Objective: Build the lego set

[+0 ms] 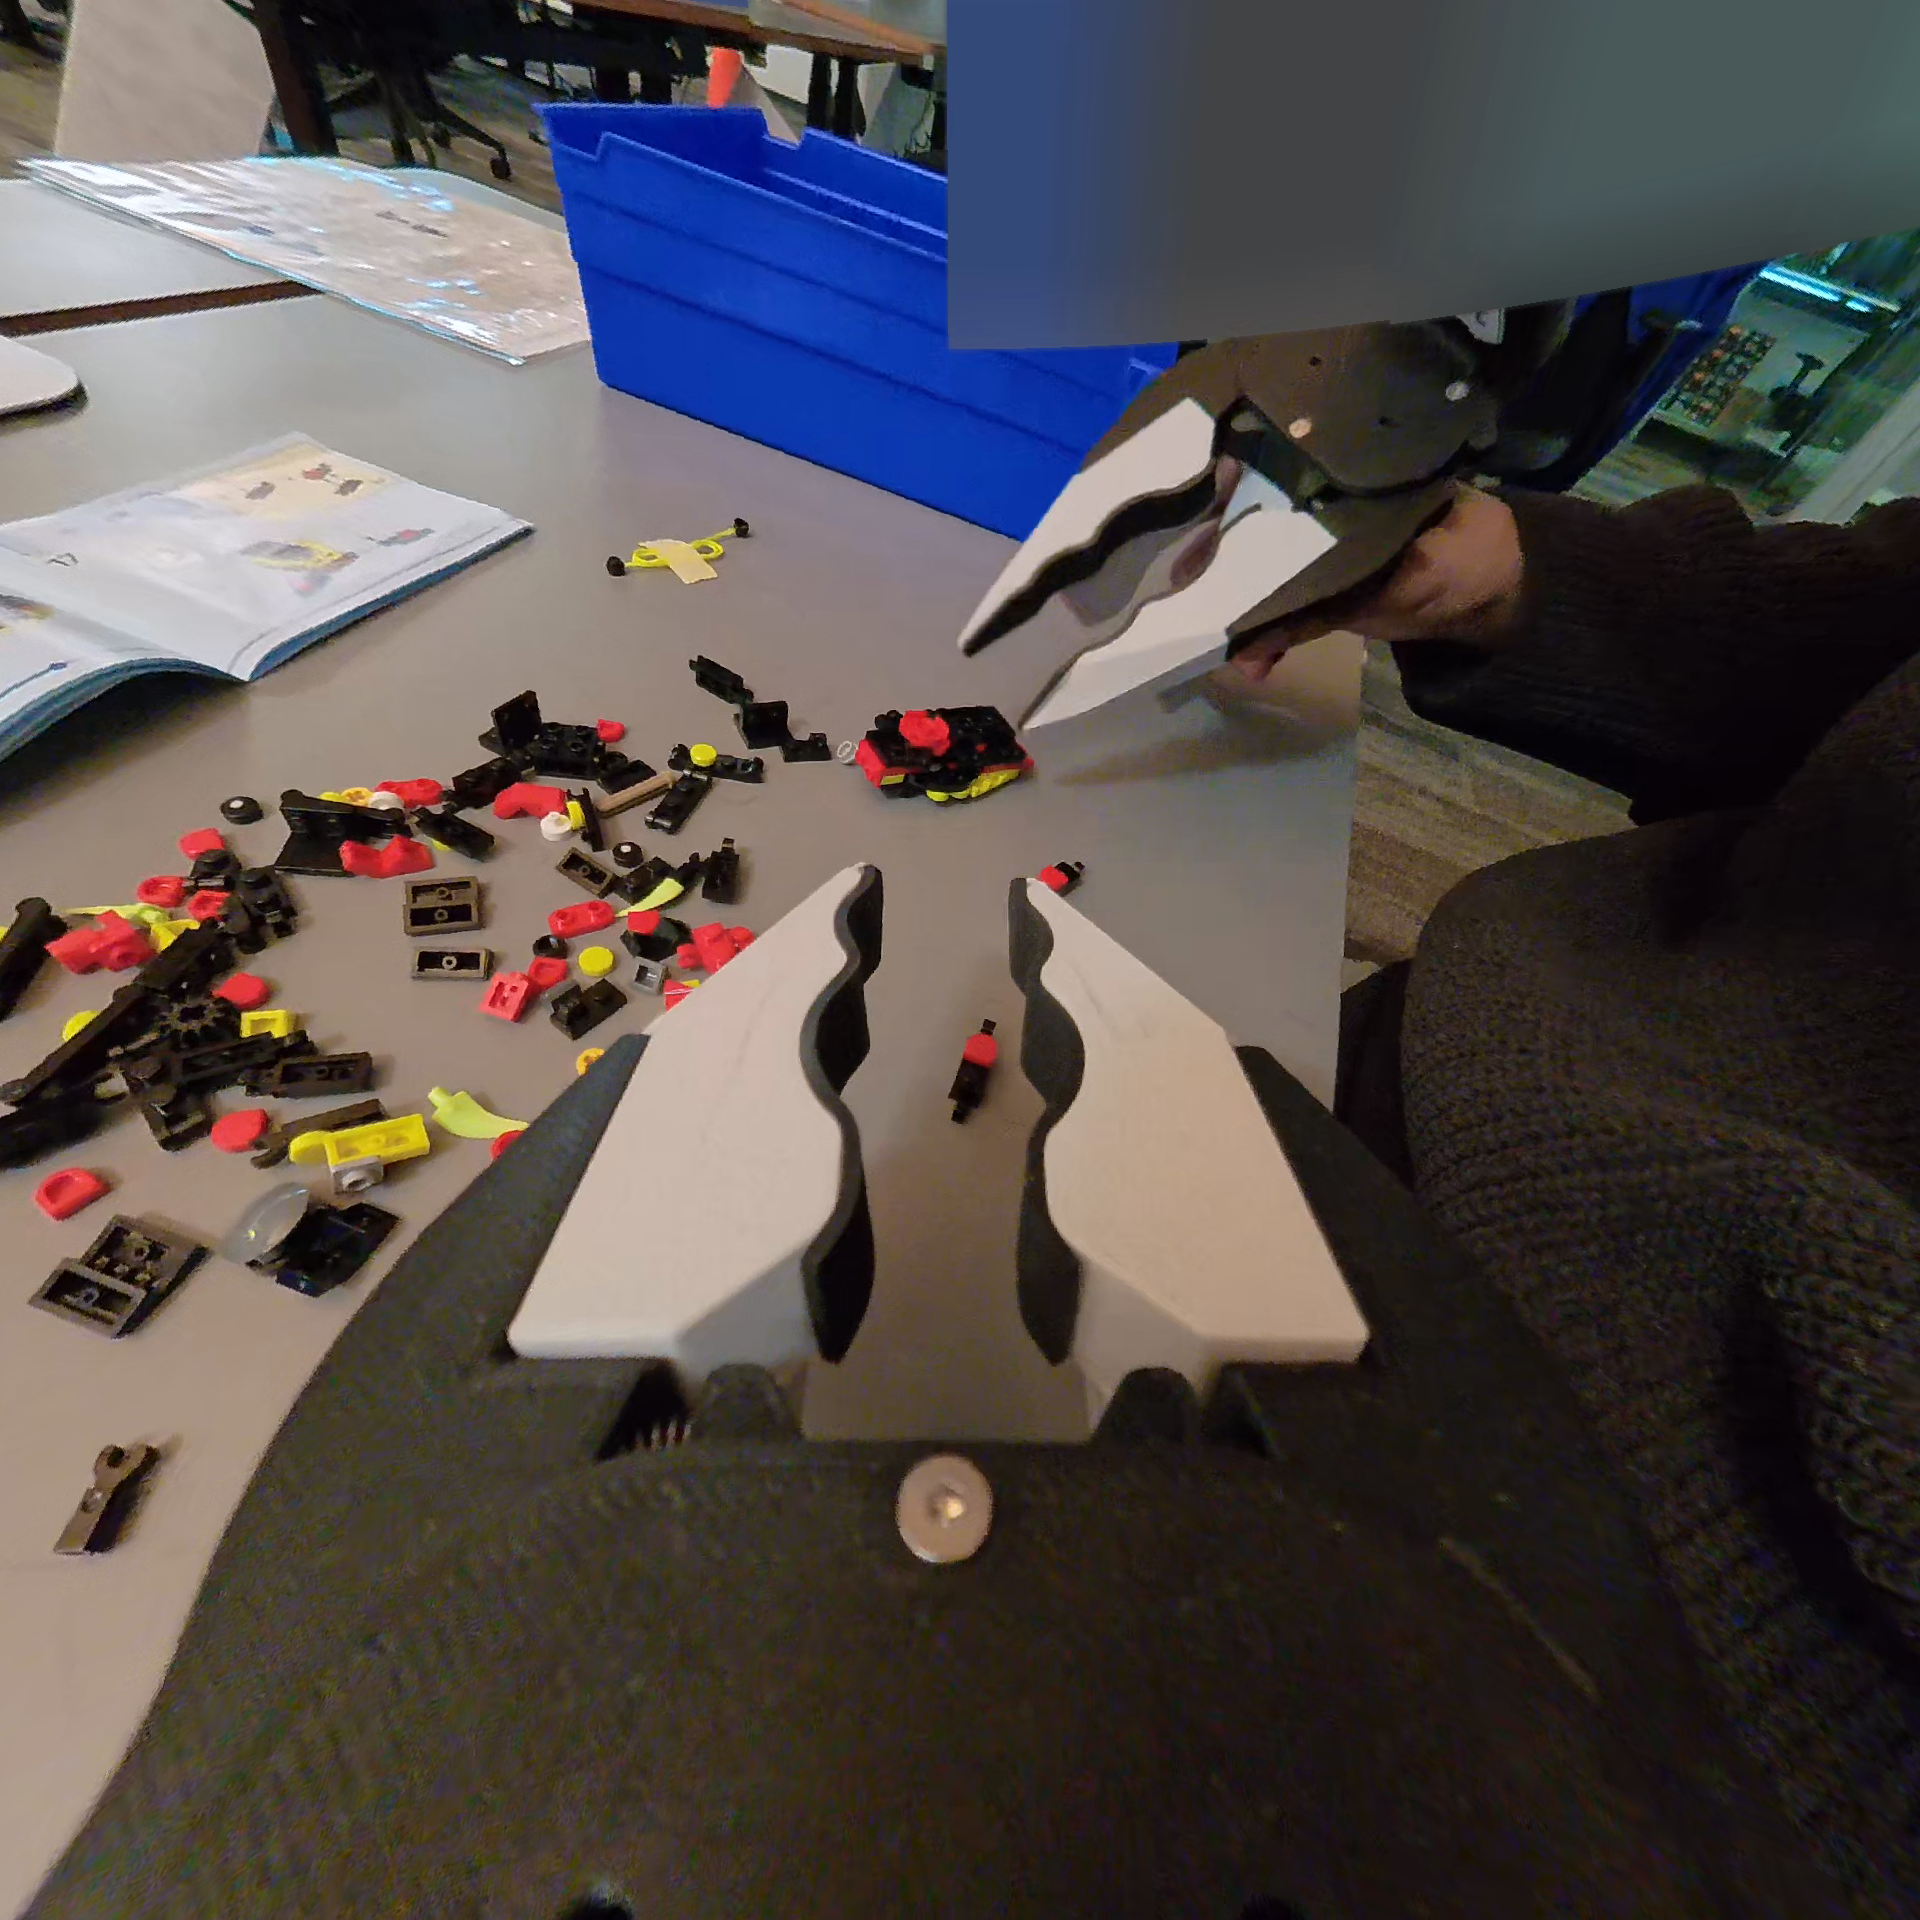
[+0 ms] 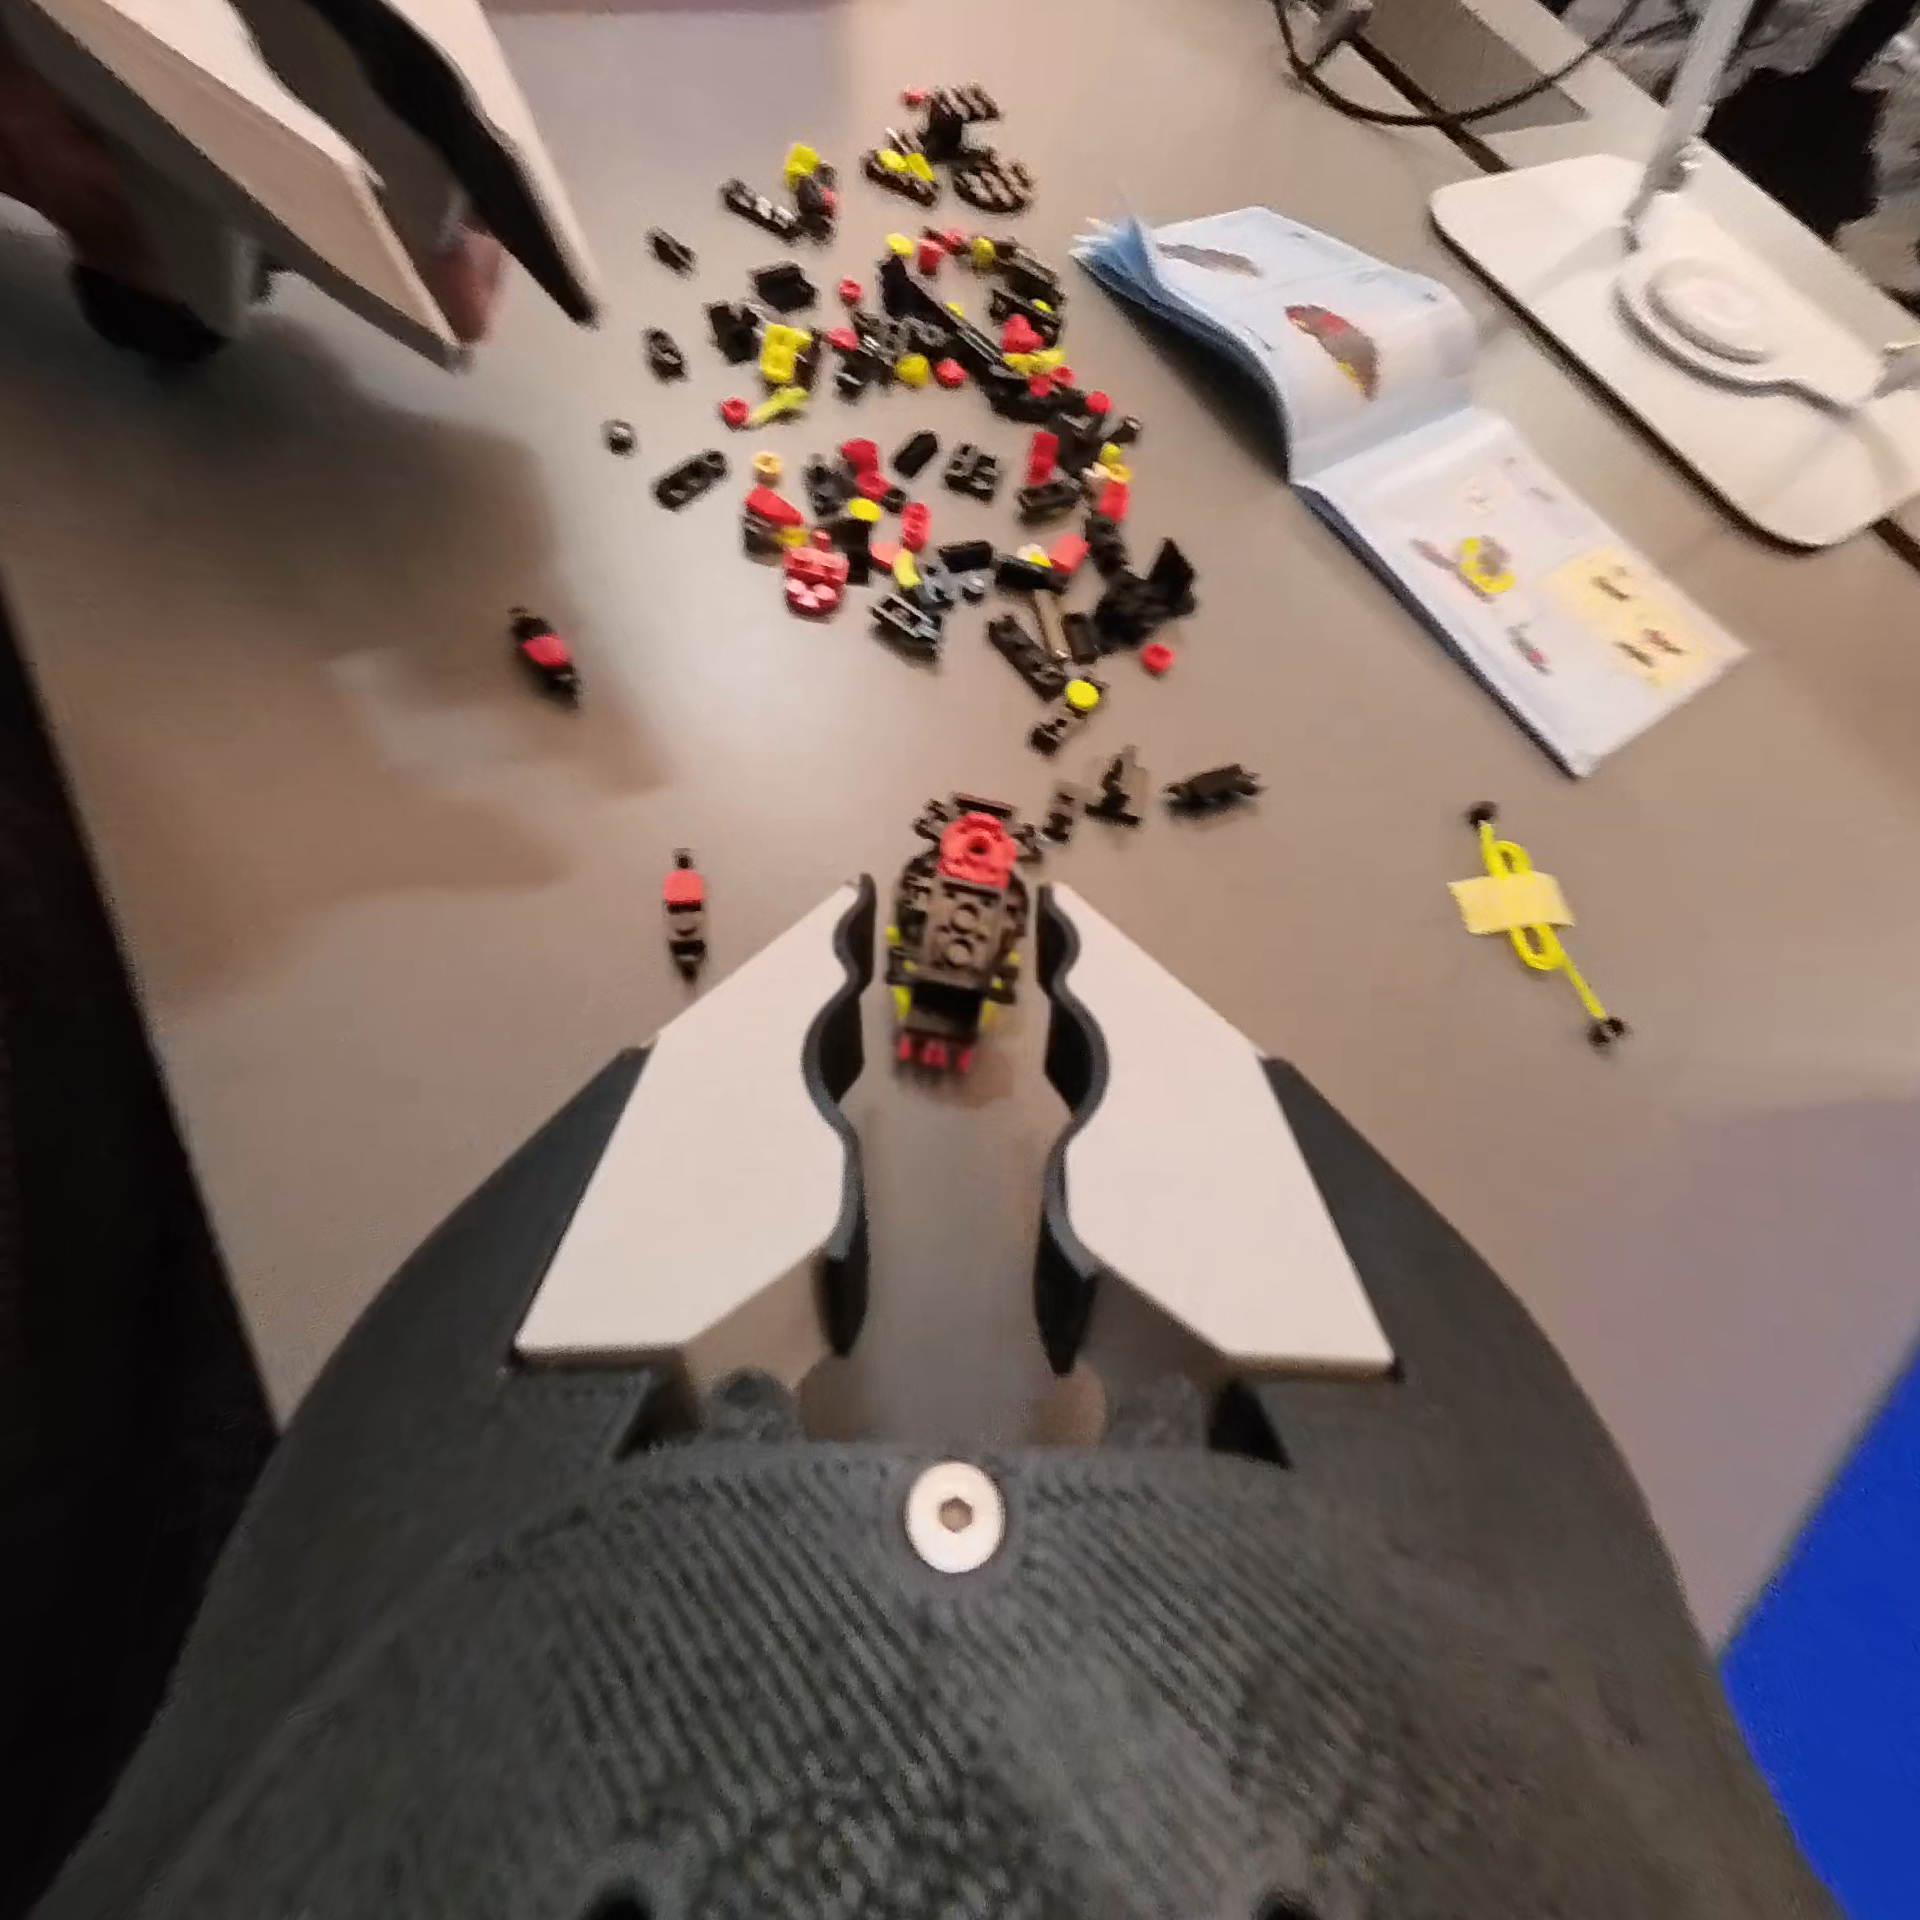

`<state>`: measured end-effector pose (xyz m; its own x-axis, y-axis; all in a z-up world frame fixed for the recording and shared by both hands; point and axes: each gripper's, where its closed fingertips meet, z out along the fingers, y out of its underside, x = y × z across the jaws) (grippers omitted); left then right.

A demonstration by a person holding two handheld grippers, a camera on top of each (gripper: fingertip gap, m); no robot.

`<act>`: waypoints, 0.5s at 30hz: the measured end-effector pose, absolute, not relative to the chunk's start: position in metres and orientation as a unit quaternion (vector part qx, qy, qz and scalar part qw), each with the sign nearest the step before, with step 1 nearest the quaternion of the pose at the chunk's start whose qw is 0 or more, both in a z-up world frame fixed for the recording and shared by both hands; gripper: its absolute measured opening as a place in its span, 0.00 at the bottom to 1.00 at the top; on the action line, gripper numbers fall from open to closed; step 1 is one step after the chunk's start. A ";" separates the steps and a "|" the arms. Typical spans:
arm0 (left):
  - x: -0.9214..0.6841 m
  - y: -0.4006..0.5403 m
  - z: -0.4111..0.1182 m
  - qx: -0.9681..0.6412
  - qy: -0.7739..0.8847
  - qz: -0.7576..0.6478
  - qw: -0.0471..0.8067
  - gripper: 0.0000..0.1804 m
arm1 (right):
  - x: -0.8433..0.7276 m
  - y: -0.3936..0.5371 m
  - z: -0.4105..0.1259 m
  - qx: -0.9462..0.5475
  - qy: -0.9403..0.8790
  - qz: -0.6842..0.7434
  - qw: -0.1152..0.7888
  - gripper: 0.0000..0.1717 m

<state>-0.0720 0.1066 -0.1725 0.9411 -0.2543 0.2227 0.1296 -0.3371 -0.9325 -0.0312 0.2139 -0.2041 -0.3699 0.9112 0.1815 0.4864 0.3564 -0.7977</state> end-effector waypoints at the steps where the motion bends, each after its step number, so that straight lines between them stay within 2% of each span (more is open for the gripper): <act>1: -0.072 0.107 -0.173 -0.801 0.038 -0.168 0.574 0.12 | -0.032 0.217 -0.206 -0.461 -0.761 0.317 0.328 0.20; 3: -0.073 0.107 -0.173 -0.801 0.036 -0.169 0.573 0.12 | -0.033 0.216 -0.210 -0.454 -0.770 0.297 0.336 0.23; 9: -0.074 0.108 -0.174 -0.802 0.030 -0.175 0.570 0.12 | -0.033 0.218 -0.231 -0.439 -0.800 0.228 0.339 0.23; 15: -0.073 0.108 -0.175 -0.804 0.032 -0.175 0.568 0.12 | -0.032 0.217 -0.234 -0.467 -0.790 0.251 0.308 0.17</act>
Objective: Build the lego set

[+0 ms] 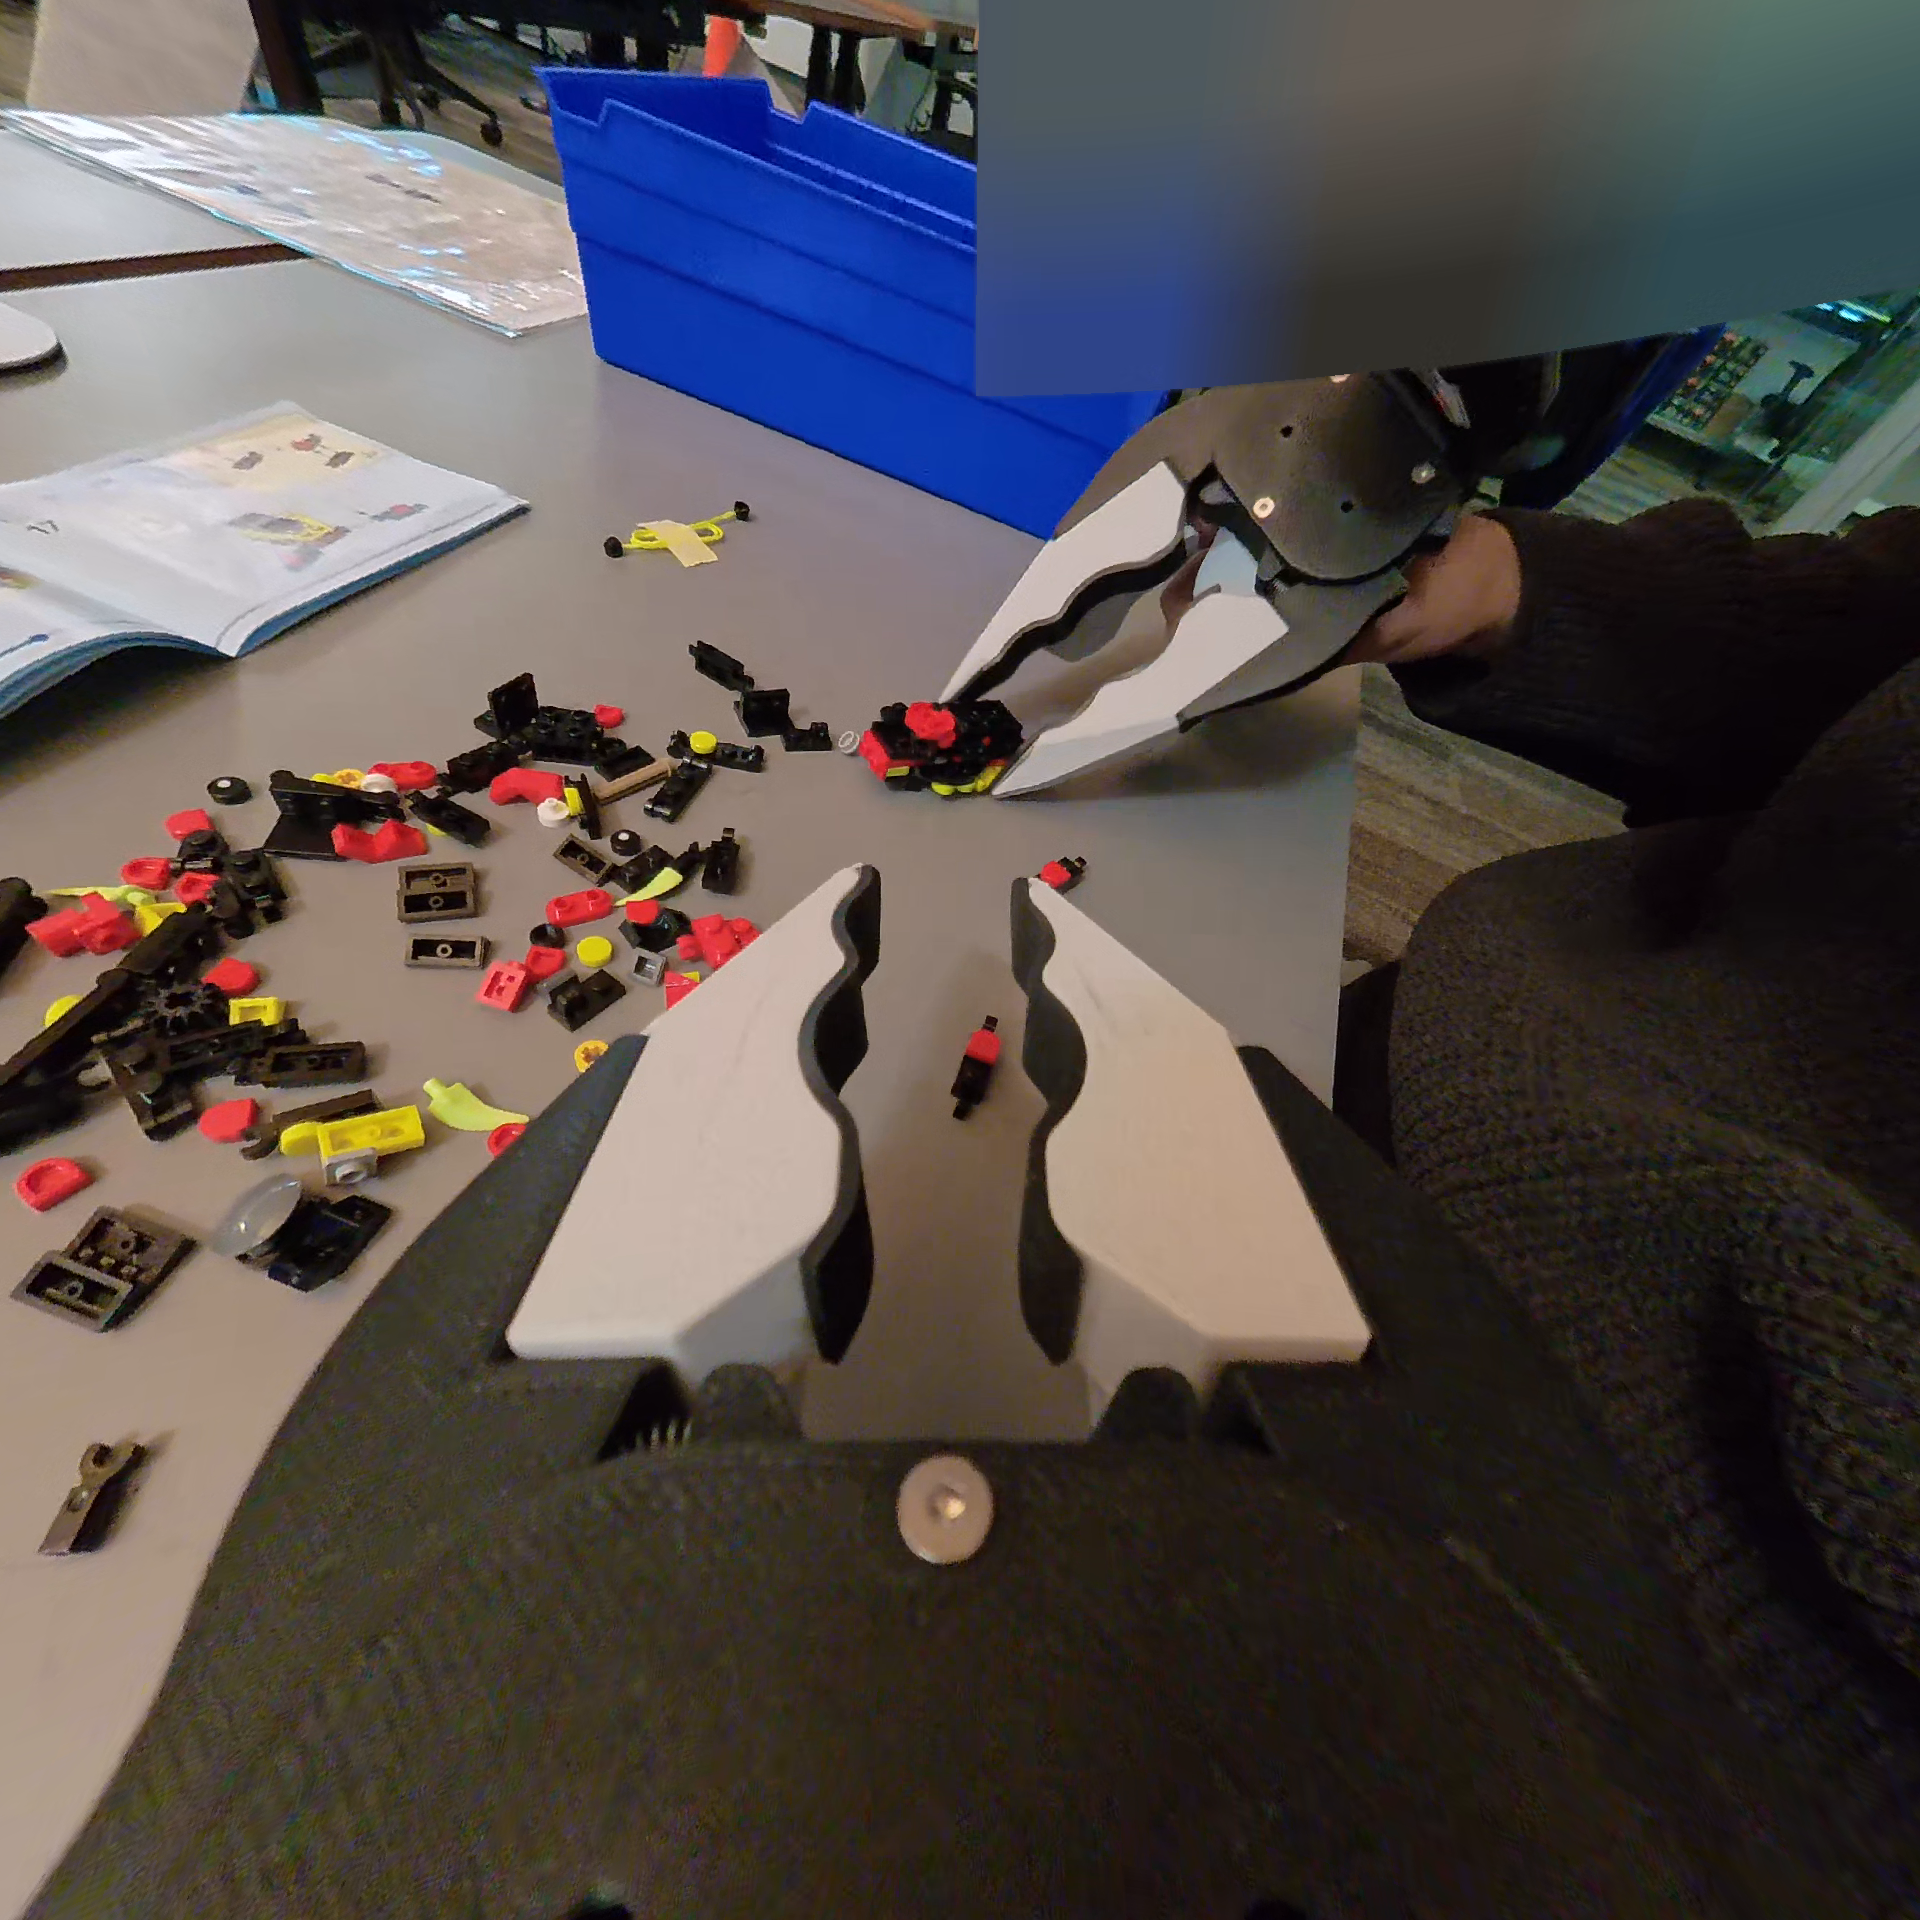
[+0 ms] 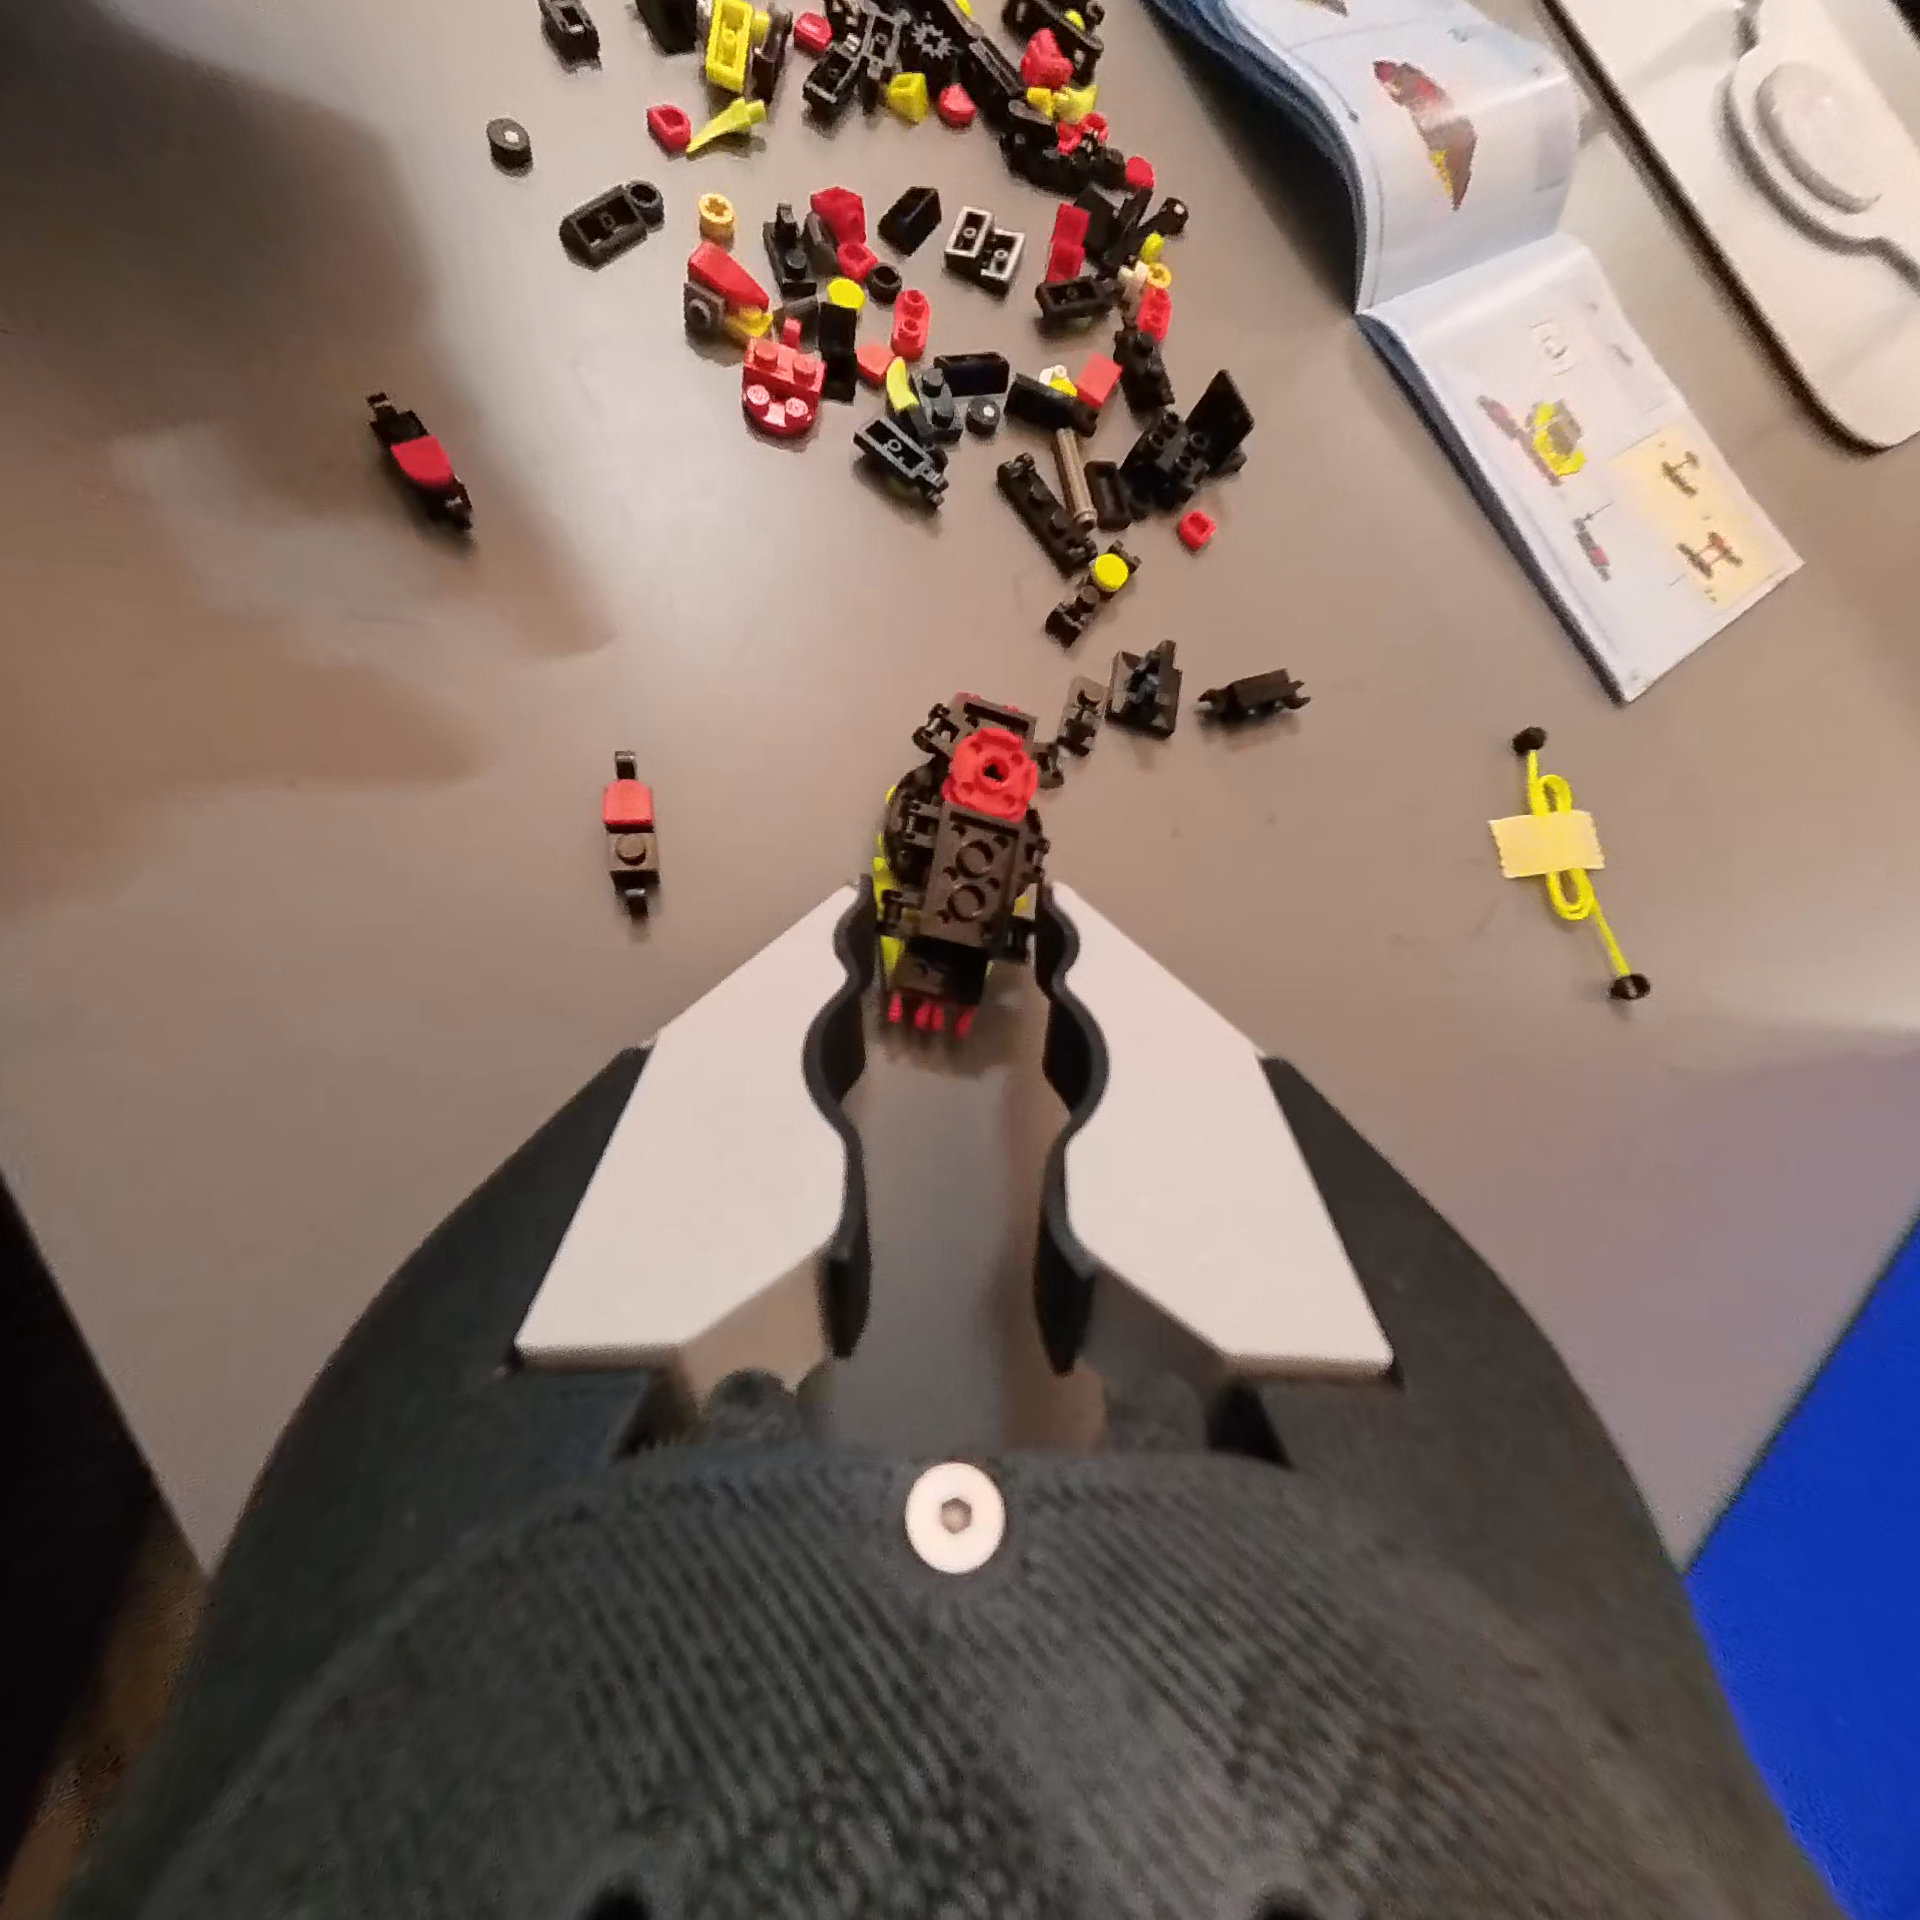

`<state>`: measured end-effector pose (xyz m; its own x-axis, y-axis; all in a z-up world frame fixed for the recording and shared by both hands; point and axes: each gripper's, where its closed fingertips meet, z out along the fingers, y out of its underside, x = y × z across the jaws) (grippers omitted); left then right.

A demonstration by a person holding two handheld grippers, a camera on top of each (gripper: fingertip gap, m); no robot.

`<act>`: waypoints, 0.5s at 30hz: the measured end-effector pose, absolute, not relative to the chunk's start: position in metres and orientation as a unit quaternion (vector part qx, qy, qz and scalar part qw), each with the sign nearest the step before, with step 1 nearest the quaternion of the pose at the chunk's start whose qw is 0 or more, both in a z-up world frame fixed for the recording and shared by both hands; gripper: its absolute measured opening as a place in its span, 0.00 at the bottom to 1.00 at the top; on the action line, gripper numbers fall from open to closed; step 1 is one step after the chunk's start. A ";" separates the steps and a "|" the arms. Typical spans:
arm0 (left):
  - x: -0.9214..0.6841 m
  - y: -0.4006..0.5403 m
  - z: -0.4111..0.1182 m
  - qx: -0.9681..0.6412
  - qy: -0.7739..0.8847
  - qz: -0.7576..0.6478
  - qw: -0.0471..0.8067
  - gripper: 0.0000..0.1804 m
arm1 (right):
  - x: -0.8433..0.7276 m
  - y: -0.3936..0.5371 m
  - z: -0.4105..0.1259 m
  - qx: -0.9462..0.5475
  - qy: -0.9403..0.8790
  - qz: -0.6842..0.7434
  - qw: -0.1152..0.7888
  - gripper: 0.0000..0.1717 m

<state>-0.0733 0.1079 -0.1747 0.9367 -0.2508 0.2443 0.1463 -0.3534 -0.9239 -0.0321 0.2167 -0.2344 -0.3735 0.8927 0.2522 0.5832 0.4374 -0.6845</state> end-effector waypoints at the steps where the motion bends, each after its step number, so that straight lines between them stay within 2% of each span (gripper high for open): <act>1: -0.073 0.108 -0.175 -0.804 0.032 -0.175 0.568 0.12 | -0.032 0.217 -0.234 -0.475 -0.785 0.259 0.302 0.17; 8: -0.068 0.108 -0.178 -0.812 0.046 -0.164 0.558 0.13 | -0.034 0.191 -0.206 -0.491 -0.733 0.404 0.243 0.17; 15: -0.053 0.108 -0.189 -0.833 0.101 -0.116 0.532 0.20 | -0.024 0.149 -0.192 -0.472 -0.713 0.503 0.130 0.17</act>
